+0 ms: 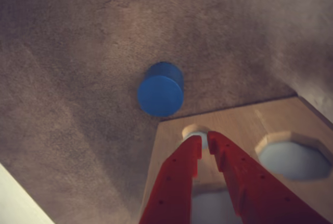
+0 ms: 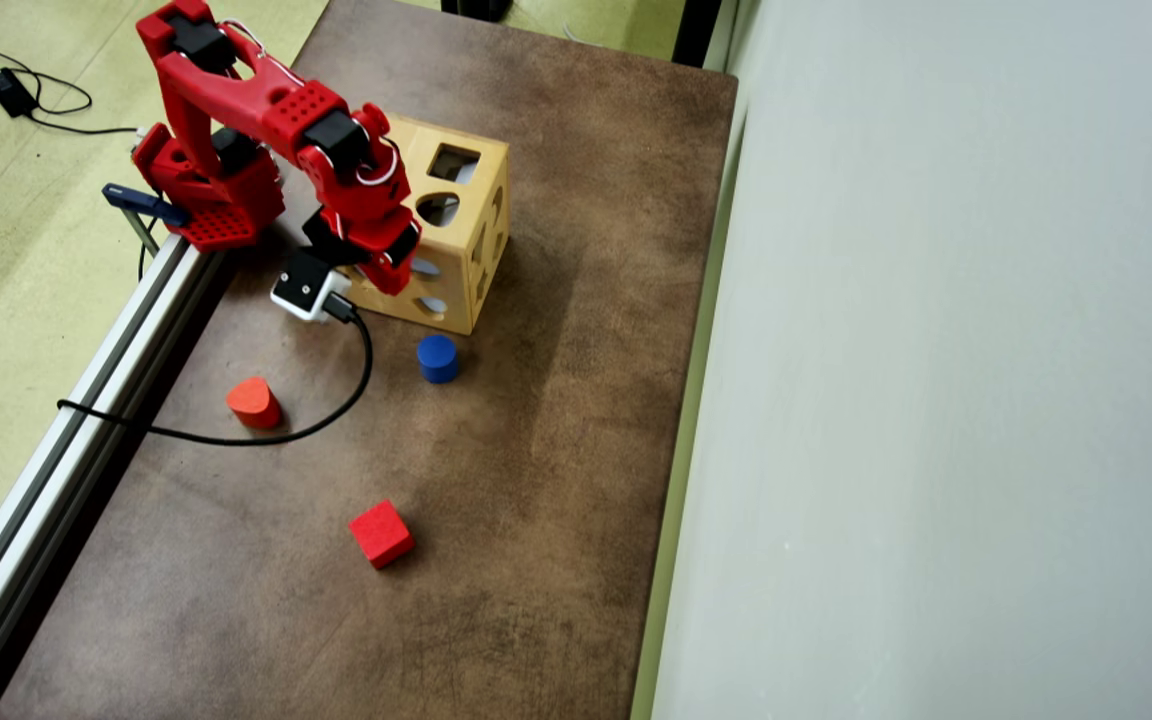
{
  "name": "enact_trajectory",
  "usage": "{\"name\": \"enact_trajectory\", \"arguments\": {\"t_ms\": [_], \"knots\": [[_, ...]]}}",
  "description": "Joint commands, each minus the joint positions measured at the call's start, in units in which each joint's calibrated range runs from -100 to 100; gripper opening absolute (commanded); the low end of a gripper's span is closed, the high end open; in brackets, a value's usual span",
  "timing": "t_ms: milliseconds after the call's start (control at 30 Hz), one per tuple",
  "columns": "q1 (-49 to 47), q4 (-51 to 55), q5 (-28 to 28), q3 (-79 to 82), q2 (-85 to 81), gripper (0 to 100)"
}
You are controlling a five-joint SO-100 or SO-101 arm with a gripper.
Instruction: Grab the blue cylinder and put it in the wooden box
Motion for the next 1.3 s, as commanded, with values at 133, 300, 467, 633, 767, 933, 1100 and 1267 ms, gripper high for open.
{"name": "enact_trajectory", "arguments": {"t_ms": [133,300,467,633,767,933,1100,1267], "knots": [[-0.6,-2.9,2.5,-2.6,3.9,3],[-0.5,-5.4,4.3,-3.0,5.8,3],[-0.5,-6.1,4.3,-3.1,6.0,3],[-0.5,-6.1,4.3,-3.1,6.0,3],[-0.5,-6.1,4.2,-3.1,6.0,3],[0.0,-6.1,3.8,-4.4,6.3,8],[0.2,-5.2,3.9,-4.7,7.0,24],[0.2,-5.3,3.8,-4.8,8.0,26]]}}
